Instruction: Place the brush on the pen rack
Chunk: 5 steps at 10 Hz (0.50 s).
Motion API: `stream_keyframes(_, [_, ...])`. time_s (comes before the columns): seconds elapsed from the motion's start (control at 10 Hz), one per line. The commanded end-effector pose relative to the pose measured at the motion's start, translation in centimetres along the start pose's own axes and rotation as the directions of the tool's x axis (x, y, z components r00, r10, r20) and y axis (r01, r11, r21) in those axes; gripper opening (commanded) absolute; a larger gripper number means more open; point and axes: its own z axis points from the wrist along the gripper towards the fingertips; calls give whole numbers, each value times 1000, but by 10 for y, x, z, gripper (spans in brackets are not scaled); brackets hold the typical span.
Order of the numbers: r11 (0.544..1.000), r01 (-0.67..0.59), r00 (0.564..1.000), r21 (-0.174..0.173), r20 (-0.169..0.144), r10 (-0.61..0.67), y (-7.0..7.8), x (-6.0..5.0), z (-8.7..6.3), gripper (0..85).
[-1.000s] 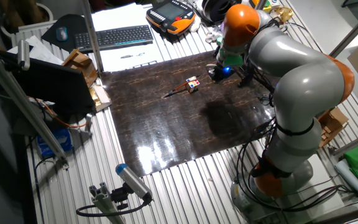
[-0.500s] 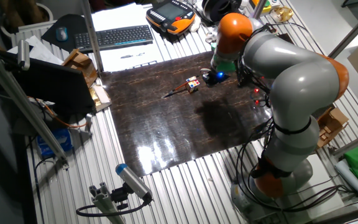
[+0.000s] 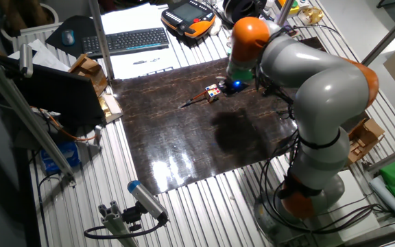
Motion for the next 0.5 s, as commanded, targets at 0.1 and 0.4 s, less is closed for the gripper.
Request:
stream_keyframes(0.1, [999, -46, 999, -1, -13, 45, 9, -2, 1, 7])
stream_keyframes(0.4, [997, -81, 997, -6, -20, 81, 23, -2, 2, 7])
